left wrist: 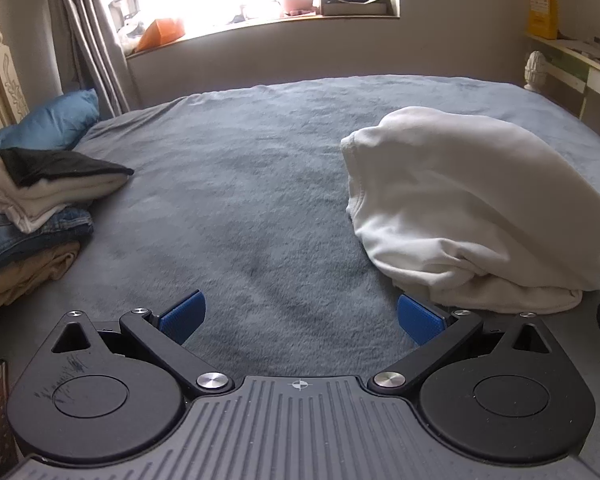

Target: Fold clothes

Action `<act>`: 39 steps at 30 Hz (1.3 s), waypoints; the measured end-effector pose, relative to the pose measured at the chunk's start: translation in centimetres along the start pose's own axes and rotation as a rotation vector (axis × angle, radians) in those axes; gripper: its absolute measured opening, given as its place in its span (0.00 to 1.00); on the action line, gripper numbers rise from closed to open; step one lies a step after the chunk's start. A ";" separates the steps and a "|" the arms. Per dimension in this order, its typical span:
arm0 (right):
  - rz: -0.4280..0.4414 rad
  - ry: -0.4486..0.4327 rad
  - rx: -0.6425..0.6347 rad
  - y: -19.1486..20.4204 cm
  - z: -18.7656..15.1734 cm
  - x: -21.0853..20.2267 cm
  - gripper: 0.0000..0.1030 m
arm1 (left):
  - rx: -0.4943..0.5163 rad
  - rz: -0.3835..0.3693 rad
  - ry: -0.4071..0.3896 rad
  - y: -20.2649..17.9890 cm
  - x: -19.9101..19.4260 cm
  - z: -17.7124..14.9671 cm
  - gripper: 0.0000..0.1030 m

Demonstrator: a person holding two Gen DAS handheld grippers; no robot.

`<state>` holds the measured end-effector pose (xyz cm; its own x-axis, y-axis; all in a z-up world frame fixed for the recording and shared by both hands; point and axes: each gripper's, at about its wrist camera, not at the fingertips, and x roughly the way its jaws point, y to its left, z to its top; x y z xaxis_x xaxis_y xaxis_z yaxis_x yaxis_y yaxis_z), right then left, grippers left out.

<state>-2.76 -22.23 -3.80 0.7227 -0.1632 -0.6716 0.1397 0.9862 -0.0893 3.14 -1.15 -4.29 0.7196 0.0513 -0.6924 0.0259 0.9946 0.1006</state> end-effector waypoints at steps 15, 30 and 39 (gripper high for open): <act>0.031 -0.059 -0.051 0.2 4.2 3.9 1.00 | 0.014 -0.050 -0.027 -0.6 5.7 2.1 1.00; 0.050 -0.094 -0.112 1.6 9.6 8.3 0.99 | 0.085 -0.171 -0.014 -1.6 9.4 0.9 0.99; 0.112 -0.086 -0.158 2.0 10.3 10.9 0.95 | 0.146 -0.214 -0.027 -2.6 10.3 1.3 0.80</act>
<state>12.38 -22.35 -3.68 0.7838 -0.0474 -0.6192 -0.0477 0.9895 -0.1362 11.39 -3.34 -10.70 0.7050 -0.1630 -0.6903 0.2782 0.9588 0.0577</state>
